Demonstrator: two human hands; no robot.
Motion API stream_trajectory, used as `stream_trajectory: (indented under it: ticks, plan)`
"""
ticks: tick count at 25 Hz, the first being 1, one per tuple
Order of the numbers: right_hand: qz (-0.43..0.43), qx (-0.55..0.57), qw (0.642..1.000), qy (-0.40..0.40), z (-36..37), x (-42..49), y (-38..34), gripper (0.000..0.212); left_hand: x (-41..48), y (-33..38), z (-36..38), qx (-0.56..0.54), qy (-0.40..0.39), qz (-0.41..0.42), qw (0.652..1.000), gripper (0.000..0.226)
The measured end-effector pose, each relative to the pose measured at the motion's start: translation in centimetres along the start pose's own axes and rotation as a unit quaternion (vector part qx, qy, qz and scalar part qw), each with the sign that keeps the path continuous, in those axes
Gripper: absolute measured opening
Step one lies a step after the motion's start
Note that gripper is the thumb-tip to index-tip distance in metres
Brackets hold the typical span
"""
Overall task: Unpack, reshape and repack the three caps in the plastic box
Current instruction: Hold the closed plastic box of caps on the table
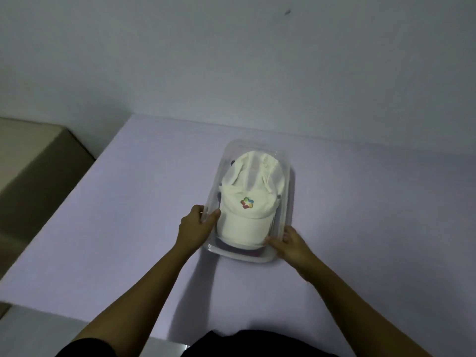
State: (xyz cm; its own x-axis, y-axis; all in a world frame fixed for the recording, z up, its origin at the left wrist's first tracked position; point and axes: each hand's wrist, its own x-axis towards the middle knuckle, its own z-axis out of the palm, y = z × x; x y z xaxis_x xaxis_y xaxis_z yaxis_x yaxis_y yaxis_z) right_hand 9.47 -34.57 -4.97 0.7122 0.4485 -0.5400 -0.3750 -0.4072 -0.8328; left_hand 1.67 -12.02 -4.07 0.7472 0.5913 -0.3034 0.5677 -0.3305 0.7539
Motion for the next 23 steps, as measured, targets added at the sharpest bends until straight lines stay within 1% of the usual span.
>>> stream_trajectory:
  ticks: [1,2,3,4,7,9,11,12,13,15,16,17,18,20,23]
  plan:
    - [0.003,-0.002,1.000,0.010,-2.0,-0.6,0.8,0.082,-0.5,0.7,1.8,-0.012,-0.013,0.006,1.000,0.053]
    - [0.014,-0.008,1.000,0.017,-3.8,-1.0,1.5,0.085,-1.1,1.3,3.3,-0.019,-0.023,0.009,1.000,0.052]
    - [0.026,-0.013,0.999,0.022,-5.4,-1.7,2.0,0.083,-1.6,1.8,4.9,-0.023,-0.035,0.011,0.999,0.051]
    - [0.035,-0.015,0.999,0.023,-6.5,-2.5,2.3,0.076,-2.2,2.2,6.0,-0.024,-0.046,0.011,0.999,0.050]
    - [0.052,-0.010,0.998,0.025,-8.5,-4.2,3.1,0.044,-3.3,2.5,8.5,-0.015,-0.070,0.004,0.997,0.051]
    - [0.051,-0.009,0.999,0.015,-8.7,-4.6,3.8,0.036,-3.6,2.2,9.1,-0.006,-0.067,-0.001,0.998,0.053]
    - [0.050,-0.005,0.999,0.016,-8.4,-4.5,4.0,0.038,-3.7,2.2,9.0,-0.009,-0.063,-0.005,0.998,0.055]
    - [0.048,-0.006,0.998,0.028,-8.1,-4.3,4.0,0.043,-3.8,2.2,8.9,-0.013,-0.065,-0.006,0.998,0.056]
    - [0.043,-0.008,0.998,0.047,-7.8,-4.1,4.1,0.052,-4.0,2.1,8.9,-0.014,-0.069,-0.005,0.997,0.056]
    - [0.042,0.007,0.994,0.100,-6.9,-3.3,4.3,0.084,-4.4,1.8,9.0,0.011,-0.066,0.000,0.998,0.060]
    - [0.042,0.025,0.990,0.129,-6.3,-3.1,4.1,0.089,-4.7,1.6,9.2,0.030,-0.049,-0.001,0.998,0.061]
    - [0.031,0.038,0.986,0.158,-5.7,-2.9,4.0,0.085,-5.0,1.4,9.3,0.043,-0.028,-0.007,0.999,0.059]
    - [0.017,0.046,0.982,0.182,-5.2,-2.7,3.9,0.076,-5.4,1.3,9.3,0.048,-0.011,-0.017,0.999,0.053]
    - [-0.003,0.053,0.976,0.212,-4.5,-2.6,3.8,0.062,-6.0,1.4,9.5,0.041,-0.001,-0.048,0.998,0.046]
    - [-0.011,0.048,0.974,0.221,-4.4,-2.5,3.8,0.059,-6.3,1.5,9.4,0.030,0.011,-0.082,0.996,0.049]
